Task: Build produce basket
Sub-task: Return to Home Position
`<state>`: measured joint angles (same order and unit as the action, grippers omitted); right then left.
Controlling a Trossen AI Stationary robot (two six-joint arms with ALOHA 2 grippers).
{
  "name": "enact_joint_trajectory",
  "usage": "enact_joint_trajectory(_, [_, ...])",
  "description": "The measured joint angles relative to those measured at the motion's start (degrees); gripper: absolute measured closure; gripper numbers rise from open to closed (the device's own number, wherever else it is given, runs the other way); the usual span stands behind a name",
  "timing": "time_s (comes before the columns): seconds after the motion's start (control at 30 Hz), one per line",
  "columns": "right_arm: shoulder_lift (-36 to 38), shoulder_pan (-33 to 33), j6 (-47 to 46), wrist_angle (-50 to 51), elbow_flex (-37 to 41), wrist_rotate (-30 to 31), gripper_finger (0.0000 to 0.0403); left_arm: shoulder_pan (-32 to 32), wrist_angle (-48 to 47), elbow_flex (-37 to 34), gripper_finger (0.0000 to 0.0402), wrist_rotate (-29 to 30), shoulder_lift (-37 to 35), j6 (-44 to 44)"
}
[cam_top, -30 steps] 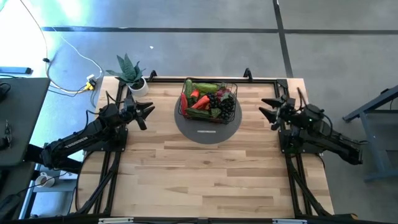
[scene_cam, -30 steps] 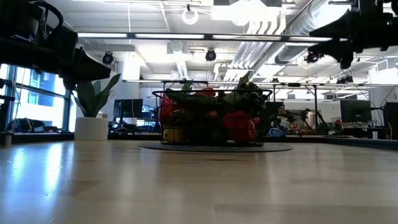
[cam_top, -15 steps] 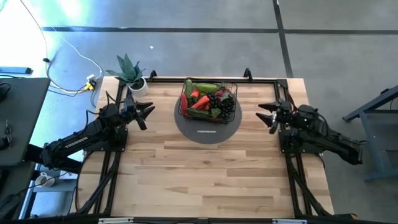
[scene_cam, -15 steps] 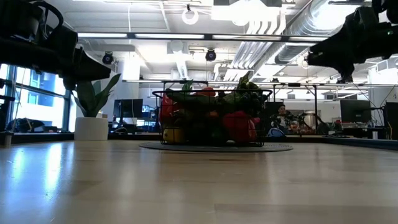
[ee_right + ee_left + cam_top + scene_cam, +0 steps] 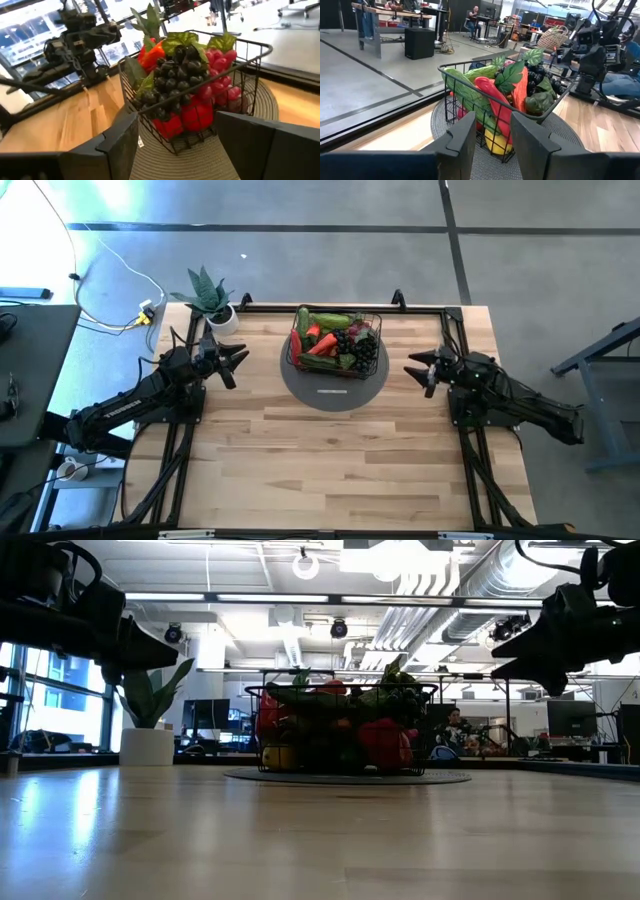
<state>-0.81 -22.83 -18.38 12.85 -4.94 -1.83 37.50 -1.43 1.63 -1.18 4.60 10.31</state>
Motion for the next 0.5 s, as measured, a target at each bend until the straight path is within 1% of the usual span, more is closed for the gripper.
enact_joint_trajectory(0.2, [-0.11,0.0,-5.18,0.08,-0.01,0.1,0.016,-0.02,-0.02,0.0,0.0292,0.14,0.0,0.0])
enact_joint_trajectory(0.5, [-0.12,0.0,-5.66,0.14,-0.03,0.12,0.016,-0.01,-0.02,0.0,0.0292,0.14,0.0,0.0])
